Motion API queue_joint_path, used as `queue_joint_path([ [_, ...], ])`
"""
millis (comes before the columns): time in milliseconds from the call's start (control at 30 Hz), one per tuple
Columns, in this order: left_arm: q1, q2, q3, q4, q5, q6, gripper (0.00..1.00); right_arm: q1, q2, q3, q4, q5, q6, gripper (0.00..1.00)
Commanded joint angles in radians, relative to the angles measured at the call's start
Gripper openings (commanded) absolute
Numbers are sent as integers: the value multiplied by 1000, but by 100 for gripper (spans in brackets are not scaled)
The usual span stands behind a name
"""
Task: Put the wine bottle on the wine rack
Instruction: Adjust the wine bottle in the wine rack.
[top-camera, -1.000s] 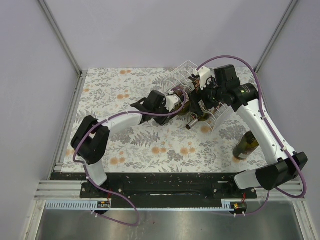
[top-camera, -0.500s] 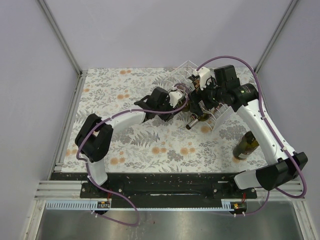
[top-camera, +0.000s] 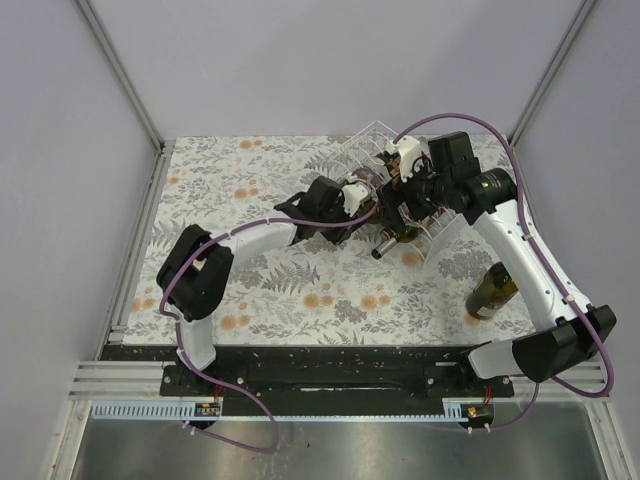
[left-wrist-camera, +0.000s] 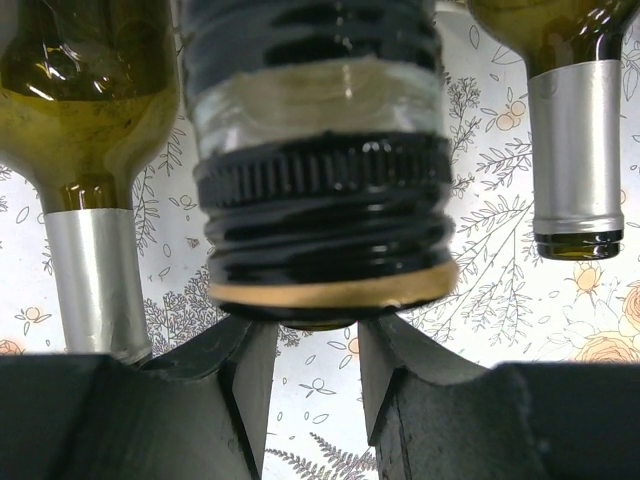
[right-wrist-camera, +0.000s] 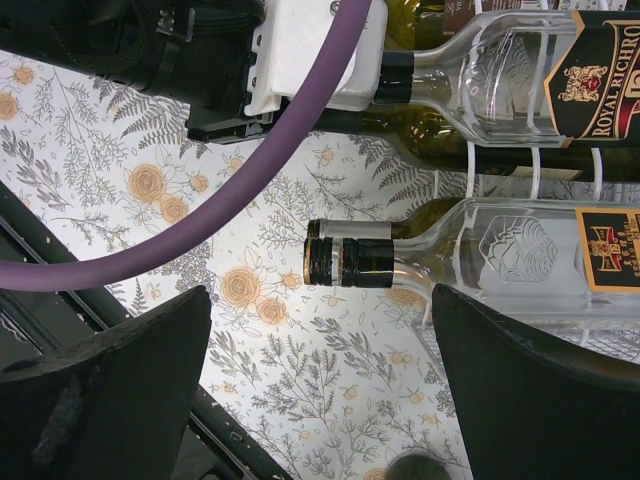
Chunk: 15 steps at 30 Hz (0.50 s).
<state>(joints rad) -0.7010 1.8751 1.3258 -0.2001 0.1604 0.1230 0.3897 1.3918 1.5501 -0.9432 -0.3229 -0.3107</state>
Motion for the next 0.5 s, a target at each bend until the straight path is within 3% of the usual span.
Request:
queue_joint_path([
  [0,-6,4,53,77,1,-9,25,-8,-39,-4,0,8,-13,99],
  [467,-12,27,84,73,8,-19,33,-8,-42,11,-9,18,-16,100],
])
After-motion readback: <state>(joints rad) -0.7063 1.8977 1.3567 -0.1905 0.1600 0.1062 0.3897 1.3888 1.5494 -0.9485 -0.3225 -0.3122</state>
